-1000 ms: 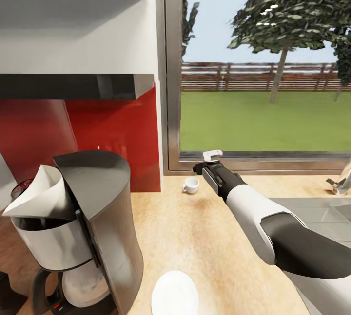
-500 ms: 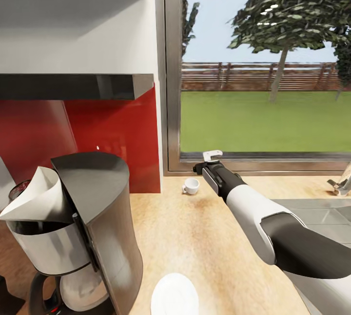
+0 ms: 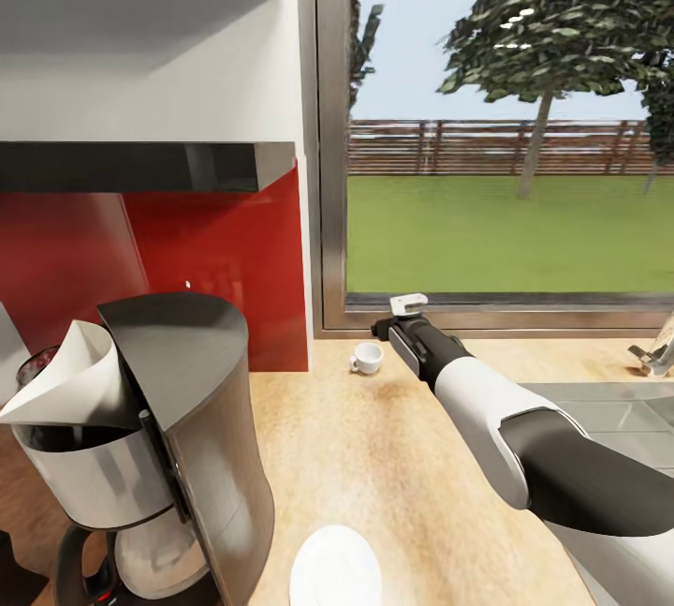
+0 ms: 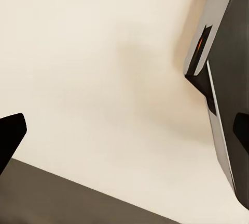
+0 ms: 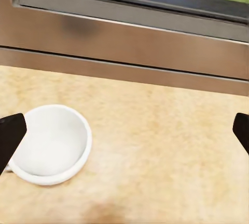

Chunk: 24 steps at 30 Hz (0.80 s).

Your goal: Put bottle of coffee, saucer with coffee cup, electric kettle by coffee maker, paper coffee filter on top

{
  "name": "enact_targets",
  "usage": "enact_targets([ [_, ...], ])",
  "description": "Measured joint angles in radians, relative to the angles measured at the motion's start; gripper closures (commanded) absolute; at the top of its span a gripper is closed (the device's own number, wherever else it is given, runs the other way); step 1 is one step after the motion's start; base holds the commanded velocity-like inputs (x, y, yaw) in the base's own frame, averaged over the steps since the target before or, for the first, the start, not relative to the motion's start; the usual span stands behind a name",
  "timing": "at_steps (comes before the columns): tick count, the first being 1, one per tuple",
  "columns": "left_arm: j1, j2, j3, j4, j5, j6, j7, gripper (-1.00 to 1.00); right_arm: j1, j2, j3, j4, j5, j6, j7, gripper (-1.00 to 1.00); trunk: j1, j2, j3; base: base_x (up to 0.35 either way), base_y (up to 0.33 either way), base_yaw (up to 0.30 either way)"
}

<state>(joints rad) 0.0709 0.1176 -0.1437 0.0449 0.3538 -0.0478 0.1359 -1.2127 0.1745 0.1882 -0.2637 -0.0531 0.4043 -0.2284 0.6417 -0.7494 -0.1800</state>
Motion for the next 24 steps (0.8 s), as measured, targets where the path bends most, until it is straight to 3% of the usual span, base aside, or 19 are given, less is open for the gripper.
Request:
enact_targets([
  [19,0.002,0.001,-0.001,0.002,0.0,0.062,-0.001,-1.0,-0.001,0.0,-0.007,-0.037,0.001,0.012,0.0,-1.0,0.0,0.0,0.0,0.0,0.0,0.0],
  [20,0.004,0.001,-0.001,0.002,0.0,0.063,-0.002,-1.0,-0.002,0.0,-0.007,-0.098,0.001,0.092,0.0,-1.0,0.004,-0.007,-0.003,0.0,0.0,0.0],
  [24,0.004,0.001,-0.001,0.002,0.0,0.063,-0.001,-1.0,-0.001,0.0,-0.005,-0.159,0.0,0.189,0.001,-1.0,0.019,-0.035,-0.017,0.0,0.0,0.0],
])
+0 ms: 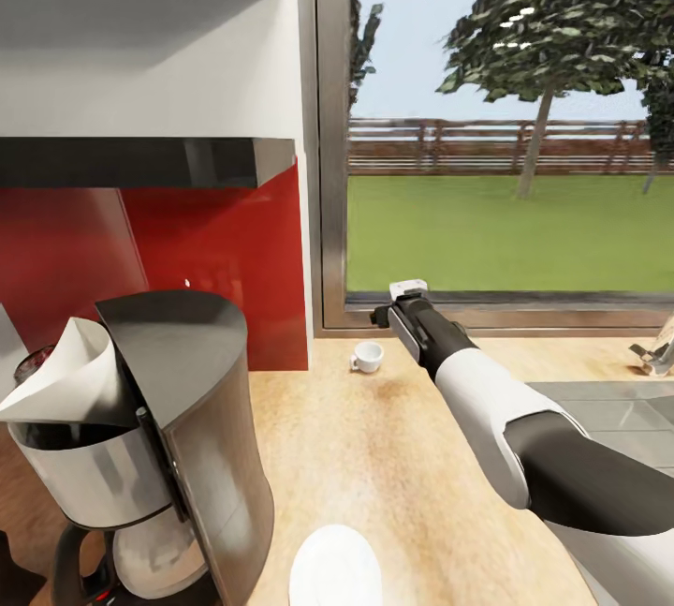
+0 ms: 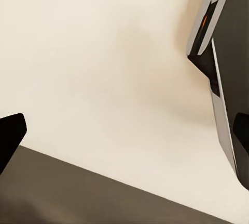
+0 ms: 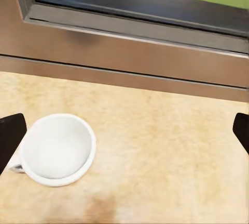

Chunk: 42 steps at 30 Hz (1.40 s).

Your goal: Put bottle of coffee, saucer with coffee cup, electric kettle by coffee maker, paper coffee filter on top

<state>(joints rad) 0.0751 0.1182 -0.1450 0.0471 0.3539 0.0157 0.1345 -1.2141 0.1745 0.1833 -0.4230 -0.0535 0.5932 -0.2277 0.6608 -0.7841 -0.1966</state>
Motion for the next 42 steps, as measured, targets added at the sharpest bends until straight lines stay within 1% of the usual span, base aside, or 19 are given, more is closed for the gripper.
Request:
enact_targets([
  [2,0.001,0.0,0.0,0.0,0.0,0.0,-0.001,-1.0,0.0,0.0,-0.001,-0.015,0.001,0.021,0.0,-1.0,0.008,-0.014,-0.009,0.0,0.0,0.0],
  [7,0.001,0.0,0.0,0.0,0.0,0.0,-0.001,-1.0,0.0,0.0,0.001,-0.051,0.001,0.024,0.003,-1.0,0.027,-0.049,-0.027,0.0,0.0,0.0],
  [12,0.002,0.0,0.0,0.0,0.0,0.001,-0.001,-1.0,0.0,0.0,0.001,-0.061,0.001,0.031,0.002,-1.0,0.046,-0.084,-0.043,0.0,0.0,0.0],
  [17,0.002,0.002,-0.002,-0.001,-0.001,-0.001,0.001,-1.0,0.0,0.0,0.001,-0.146,0.002,0.114,0.0,-1.0,0.046,-0.085,-0.043,0.0,0.0,0.0],
  [18,0.002,0.003,-0.003,-0.001,-0.001,-0.001,0.001,-1.0,0.0,0.0,0.001,-0.15,0.001,0.119,0.0,-1.0,0.046,-0.084,-0.043,0.0,0.0,0.0],
  [22,0.002,0.005,-0.004,-0.001,-0.001,-0.001,0.002,-1.0,0.0,0.0,0.002,-0.162,0.001,0.134,-0.001,-1.0,0.061,-0.112,-0.056,0.0,0.0,0.0],
  [28,0.002,0.006,-0.003,-0.002,-0.001,-0.004,0.003,-1.0,-0.008,0.0,0.002,-0.179,0.002,0.139,-0.003,-1.0,0.062,-0.113,-0.056,0.0,0.0,0.0],
  [37,0.002,0.002,-0.001,-0.009,-0.001,-0.016,0.003,-1.0,-0.008,0.0,0.001,-0.176,0.002,0.137,-0.003,-1.0,0.062,-0.113,-0.056,0.0,0.0,0.0],
  [42,0.002,-0.006,0.005,-0.016,0.01,-0.017,0.003,-1.0,-0.009,0.0,0.004,-0.175,0.002,0.137,-0.002,-1.0,0.062,-0.113,-0.056,0.0,0.0,0.0],
])
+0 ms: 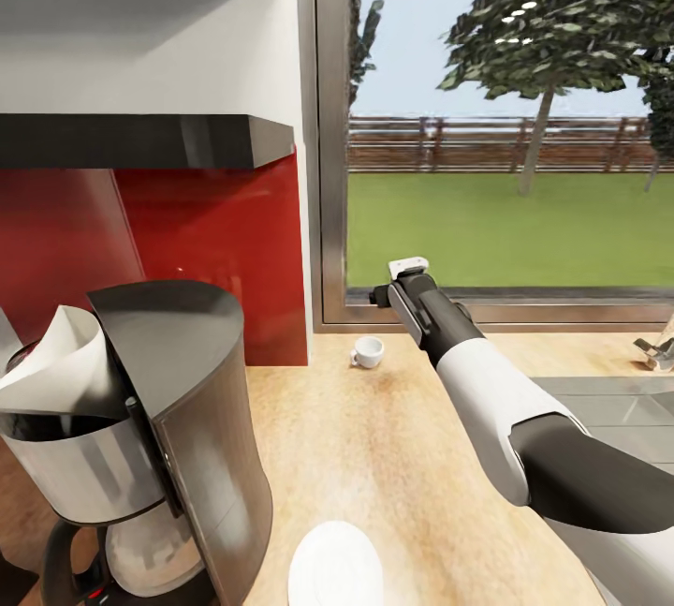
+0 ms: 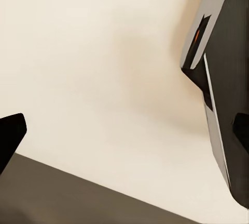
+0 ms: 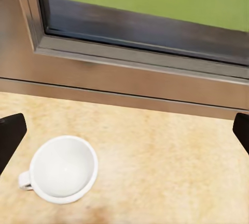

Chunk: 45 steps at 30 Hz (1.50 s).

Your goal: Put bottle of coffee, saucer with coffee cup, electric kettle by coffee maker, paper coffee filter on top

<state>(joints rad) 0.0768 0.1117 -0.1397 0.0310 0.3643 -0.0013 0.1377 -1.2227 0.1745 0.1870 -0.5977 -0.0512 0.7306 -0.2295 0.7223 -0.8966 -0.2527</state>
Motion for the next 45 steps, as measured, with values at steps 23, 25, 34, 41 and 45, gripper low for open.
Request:
enact_targets([
  [23,-0.005,-0.014,-0.001,-0.178,0.0,-0.003,-0.009,-1.0,0.004,0.0,-0.003,0.196,0.001,-0.003,-0.001,-1.0,0.0,0.0,0.0,0.0,0.0,0.0],
  [25,-0.005,-0.014,-0.002,-0.18,0.0,-0.004,-0.009,-1.0,-0.001,0.0,-0.005,0.282,-0.001,-0.007,-0.001,-1.0,0.0,0.0,0.0,0.0,0.0,0.0],
  [34,-0.005,-0.014,-0.002,-0.18,0.001,-0.003,-0.009,-1.0,-0.072,0.0,-0.005,0.52,0.0,-0.181,0.005,-1.0,0.0,0.0,0.0,0.0,0.0,0.0],
  [41,-0.005,-0.014,-0.002,-0.18,0.002,-0.004,-0.009,-1.0,-0.126,0.0,-0.006,0.557,0.0,-0.216,0.004,-1.0,0.0,0.0,0.0,0.0,0.0,0.0],
  [45,-0.005,-0.014,-0.002,-0.18,0.002,-0.003,-0.009,-1.0,-0.169,0.0,-0.006,0.568,0.0,-0.223,0.005,-1.0,0.0,0.0,0.0,0.0,0.0,0.0],
])
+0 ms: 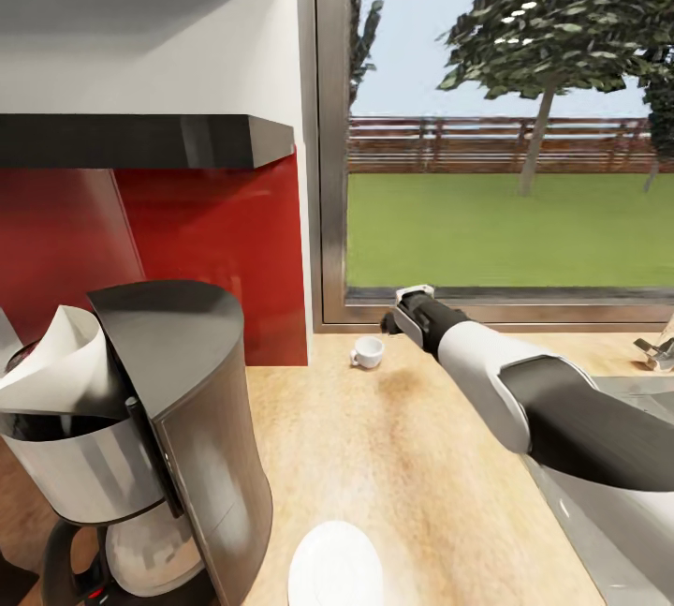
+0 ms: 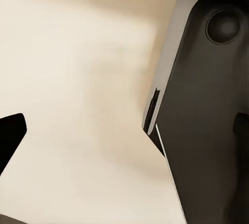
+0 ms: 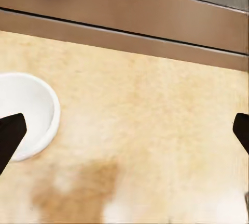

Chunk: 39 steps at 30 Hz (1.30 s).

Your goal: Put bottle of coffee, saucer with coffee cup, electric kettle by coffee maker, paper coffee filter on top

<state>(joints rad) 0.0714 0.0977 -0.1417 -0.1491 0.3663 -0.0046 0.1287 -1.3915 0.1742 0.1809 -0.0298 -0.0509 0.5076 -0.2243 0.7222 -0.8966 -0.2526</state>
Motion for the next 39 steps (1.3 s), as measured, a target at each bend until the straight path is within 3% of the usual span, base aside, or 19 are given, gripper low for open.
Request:
enact_targets([
  [9,0.0,0.0,0.0,0.0,0.0,0.0,0.0,-1.0,-0.056,0.0,-0.002,0.002,0.0,-0.001,0.0,-1.0,0.0,0.0,0.0,0.0,0.0,0.0],
  [22,0.0,0.0,0.0,0.0,0.0,0.0,0.0,-1.0,-0.059,0.0,0.0,-0.062,-0.002,-0.001,-0.001,-1.0,0.0,0.0,0.0,0.0,0.0,0.0],
  [39,0.0,0.0,0.001,-0.001,0.001,-0.001,0.0,-1.0,-0.052,0.0,0.001,-0.07,-0.005,-0.001,0.0,-1.0,0.0,0.0,-0.009,0.0,0.0,0.0],
])
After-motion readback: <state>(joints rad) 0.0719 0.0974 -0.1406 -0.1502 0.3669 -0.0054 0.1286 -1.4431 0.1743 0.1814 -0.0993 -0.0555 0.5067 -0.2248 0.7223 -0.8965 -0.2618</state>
